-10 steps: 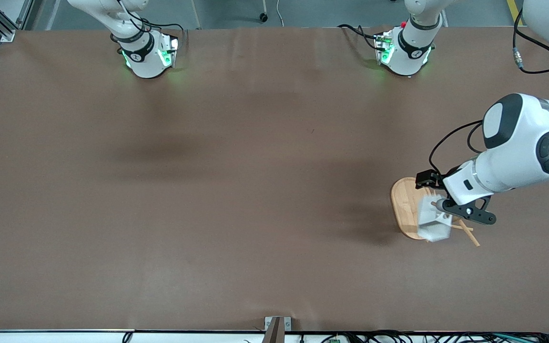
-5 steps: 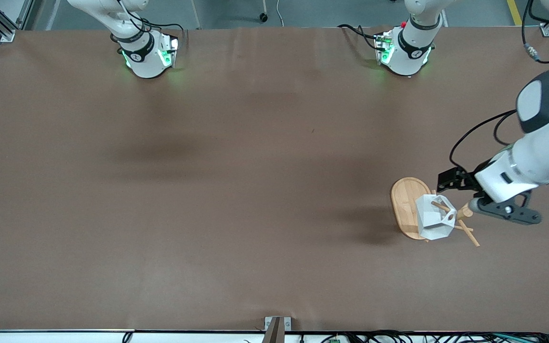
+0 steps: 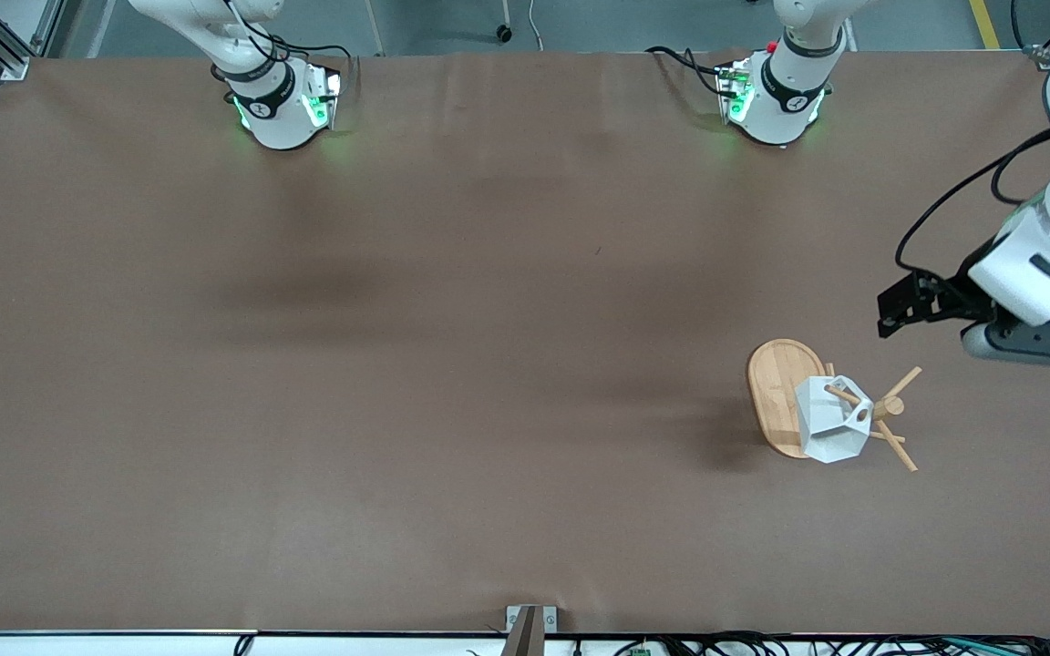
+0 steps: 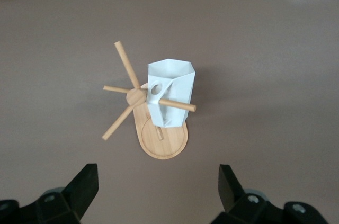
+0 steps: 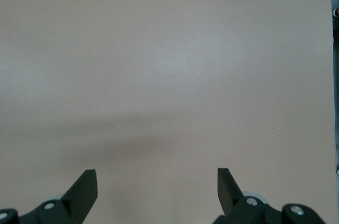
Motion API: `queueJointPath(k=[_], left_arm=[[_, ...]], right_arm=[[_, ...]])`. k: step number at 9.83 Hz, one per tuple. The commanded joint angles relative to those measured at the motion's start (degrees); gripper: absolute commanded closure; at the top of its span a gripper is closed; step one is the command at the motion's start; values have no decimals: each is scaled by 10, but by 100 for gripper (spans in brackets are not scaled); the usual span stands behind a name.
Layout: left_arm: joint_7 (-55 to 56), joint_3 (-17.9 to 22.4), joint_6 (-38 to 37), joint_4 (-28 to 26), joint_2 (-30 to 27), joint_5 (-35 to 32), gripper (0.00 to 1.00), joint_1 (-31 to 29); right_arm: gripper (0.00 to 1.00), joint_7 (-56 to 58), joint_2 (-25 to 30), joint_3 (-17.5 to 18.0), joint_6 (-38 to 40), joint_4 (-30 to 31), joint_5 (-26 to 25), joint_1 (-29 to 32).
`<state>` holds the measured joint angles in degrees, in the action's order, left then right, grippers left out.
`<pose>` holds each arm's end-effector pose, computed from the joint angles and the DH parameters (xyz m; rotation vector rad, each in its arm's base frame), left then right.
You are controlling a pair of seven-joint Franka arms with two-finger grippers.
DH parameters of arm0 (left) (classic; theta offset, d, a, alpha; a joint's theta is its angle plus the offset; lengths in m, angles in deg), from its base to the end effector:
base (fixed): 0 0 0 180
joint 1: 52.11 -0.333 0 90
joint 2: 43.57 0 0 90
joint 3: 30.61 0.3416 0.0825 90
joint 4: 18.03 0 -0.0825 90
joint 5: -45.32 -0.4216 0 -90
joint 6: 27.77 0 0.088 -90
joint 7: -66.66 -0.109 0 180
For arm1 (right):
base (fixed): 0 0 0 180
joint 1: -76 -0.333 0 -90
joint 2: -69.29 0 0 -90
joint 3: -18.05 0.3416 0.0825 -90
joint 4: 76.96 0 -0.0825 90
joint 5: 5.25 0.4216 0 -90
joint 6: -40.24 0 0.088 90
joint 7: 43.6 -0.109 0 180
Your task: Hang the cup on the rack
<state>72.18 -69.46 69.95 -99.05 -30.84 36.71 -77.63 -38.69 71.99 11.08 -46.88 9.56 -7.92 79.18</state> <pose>0.6597 -0.0907 0.6285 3.1225 -0.1993 0.1845 0.5606 -0.1078 0.7016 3.0892 -0.1471 0.0795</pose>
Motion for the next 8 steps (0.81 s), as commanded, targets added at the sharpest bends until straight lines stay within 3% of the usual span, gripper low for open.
queueJointPath(k=[1,3,5,8], left_arm=[[-2,51,-14,-12,-37,-5,0,34],[-6,163,-41,-16,-66,35,0,116],[-10,261,-53,-61,-113,61,0,198],[3,314,-53,-145,-181,88,0,258]], right_arm=[[0,-3,11,8,-5,12,-6,8],[0,-3,9,8,-6,12,-5,9],[0,-3,9,7,-5,12,-5,9],[0,-3,6,7,-6,12,-5,9]])
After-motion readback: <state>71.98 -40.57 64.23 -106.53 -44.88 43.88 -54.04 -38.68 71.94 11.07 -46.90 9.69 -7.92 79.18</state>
